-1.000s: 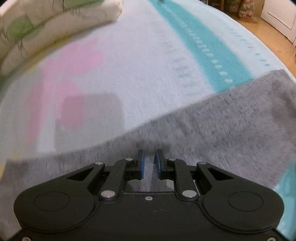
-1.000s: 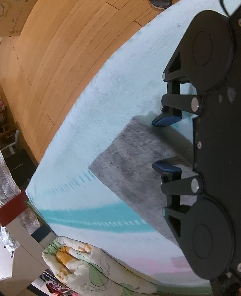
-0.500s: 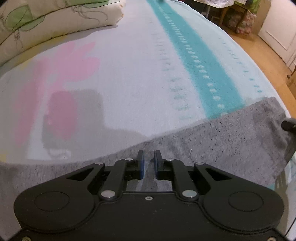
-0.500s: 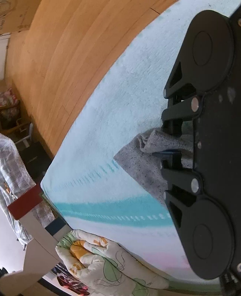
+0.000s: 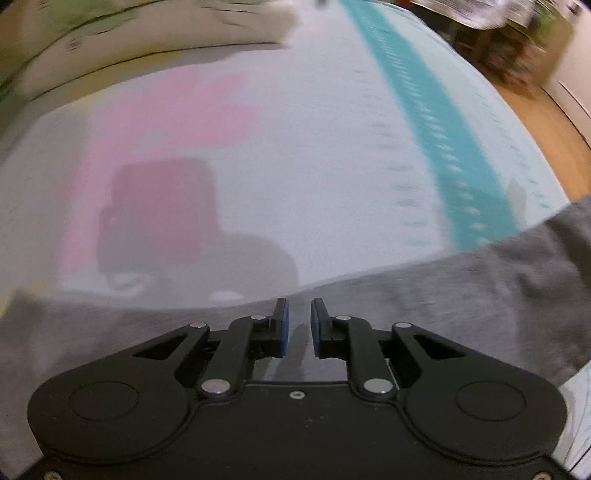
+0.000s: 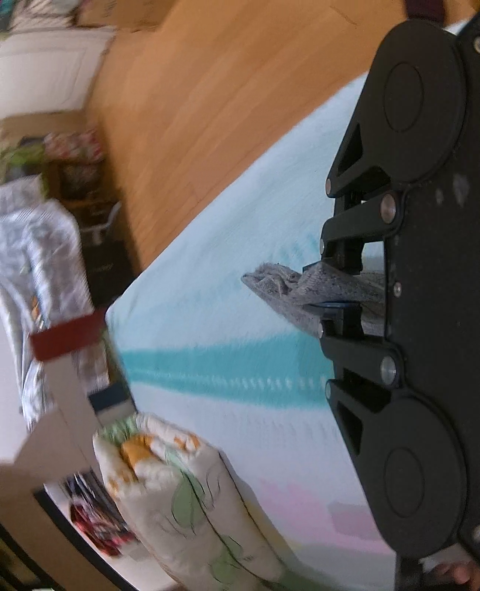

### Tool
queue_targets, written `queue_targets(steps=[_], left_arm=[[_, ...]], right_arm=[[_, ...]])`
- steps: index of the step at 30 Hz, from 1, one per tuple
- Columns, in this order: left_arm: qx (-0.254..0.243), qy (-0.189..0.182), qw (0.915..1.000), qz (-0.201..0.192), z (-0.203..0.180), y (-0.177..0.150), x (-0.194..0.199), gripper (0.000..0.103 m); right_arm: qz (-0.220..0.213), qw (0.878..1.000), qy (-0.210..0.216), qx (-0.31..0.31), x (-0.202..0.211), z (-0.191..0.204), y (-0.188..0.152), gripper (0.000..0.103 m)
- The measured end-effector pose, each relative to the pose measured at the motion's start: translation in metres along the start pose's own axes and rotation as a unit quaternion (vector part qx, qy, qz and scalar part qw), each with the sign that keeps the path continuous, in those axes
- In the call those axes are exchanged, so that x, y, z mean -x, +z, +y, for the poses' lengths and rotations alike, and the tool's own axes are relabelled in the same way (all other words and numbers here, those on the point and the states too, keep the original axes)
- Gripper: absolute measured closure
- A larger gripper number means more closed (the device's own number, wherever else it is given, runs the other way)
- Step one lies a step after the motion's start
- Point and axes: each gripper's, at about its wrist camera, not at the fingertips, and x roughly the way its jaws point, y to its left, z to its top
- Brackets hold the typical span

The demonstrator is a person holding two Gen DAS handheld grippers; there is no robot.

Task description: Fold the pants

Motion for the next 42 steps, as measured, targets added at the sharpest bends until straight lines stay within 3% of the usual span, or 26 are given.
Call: queue_targets(steps=[7,13,17,20,25,29,32,35,42], left_arm=[[0.032,0.021,0.9991,0.015,0.076,-0.036,0.027,0.080],[0.049,0.028,0.9982,0.018,0.124,-0.063,0.042,0.080],[0.074,0.041,0.9964,0.010,0.159,-0.079,0.054,0.080],[0.086,0.065,0.9941,0.005,0.182,-0.090,0.060,0.080],[0.120,0.089,0.9885,0.020,0.217,-0.108,0.059,0.080],[0.126,0.095,0.9871,0.026,0.227,-0.118,0.057,0.080],[0.127,0.089,0.9876,0.026,0.228,-0.119,0.056,0.080],[0.127,0.080,0.9884,0.024,0.228,-0.120,0.058,0.080],[0.111,0.060,0.9921,0.002,0.212,-0.108,0.073,0.080]], right_arm=[[-0.032,0.992,0.043,0.111,0.051,0.091,-0.003,0.089],[-0.039,0.968,0.114,0.219,0.087,0.192,-0.042,0.089],[-0.029,0.946,0.161,0.280,0.094,0.262,-0.094,0.089],[0.012,0.936,0.199,0.289,0.084,0.305,-0.140,0.089],[0.046,0.914,0.202,0.348,0.069,0.361,-0.222,0.089],[0.056,0.904,0.181,0.384,0.056,0.377,-0.252,0.081],[0.086,0.899,0.187,0.387,0.053,0.372,-0.251,0.077],[0.074,0.897,0.200,0.388,0.065,0.369,-0.244,0.072],[0.106,0.914,0.250,0.301,0.074,0.336,-0.190,0.069]])
